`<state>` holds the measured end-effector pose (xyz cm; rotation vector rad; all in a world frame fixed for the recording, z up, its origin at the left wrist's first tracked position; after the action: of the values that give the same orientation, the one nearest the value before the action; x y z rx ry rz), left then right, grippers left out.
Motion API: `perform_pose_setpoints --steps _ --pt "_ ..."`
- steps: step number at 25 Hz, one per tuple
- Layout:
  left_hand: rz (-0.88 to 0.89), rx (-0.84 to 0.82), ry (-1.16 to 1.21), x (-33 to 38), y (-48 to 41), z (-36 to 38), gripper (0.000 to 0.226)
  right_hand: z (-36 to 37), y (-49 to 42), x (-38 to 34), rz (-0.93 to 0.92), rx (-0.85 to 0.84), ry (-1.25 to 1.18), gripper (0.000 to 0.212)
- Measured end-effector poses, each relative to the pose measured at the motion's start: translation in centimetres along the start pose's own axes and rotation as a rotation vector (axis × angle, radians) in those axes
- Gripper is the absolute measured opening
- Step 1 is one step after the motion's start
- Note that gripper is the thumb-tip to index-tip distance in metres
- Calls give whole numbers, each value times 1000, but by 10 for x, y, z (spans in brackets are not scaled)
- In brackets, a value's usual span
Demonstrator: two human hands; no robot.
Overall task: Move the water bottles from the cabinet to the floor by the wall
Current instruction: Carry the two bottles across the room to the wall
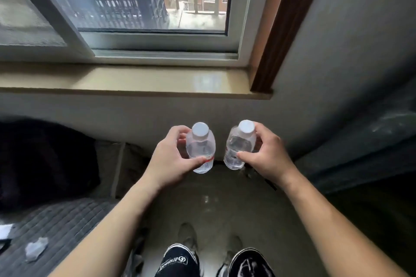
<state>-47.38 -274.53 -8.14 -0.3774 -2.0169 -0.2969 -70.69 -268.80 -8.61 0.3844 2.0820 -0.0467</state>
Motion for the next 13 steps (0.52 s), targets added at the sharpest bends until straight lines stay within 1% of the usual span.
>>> perform_pose_setpoints --steps 4,9,13 --pt "1 -89 -59 -73 -48 42 65 37 -42 68 35 2 17 61" --pt "-3 -138 -82 -177 -94 107 59 98 -88 179 103 -35 -15 61" --pt "-33 -168 -27 -282 -124 166 69 157 -117 288 146 -82 -27 60"
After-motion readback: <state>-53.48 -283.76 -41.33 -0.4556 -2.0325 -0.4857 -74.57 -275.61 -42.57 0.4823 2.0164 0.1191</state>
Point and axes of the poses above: each hand's wrist, its own y-axis away from the middle knuckle, its own z-axis out of the palm, x = y × z, the point moved 5 cm from there along -y, towards the middle knuckle, and after that the axes turned 4 degrees about z, right-handed, at the moved point
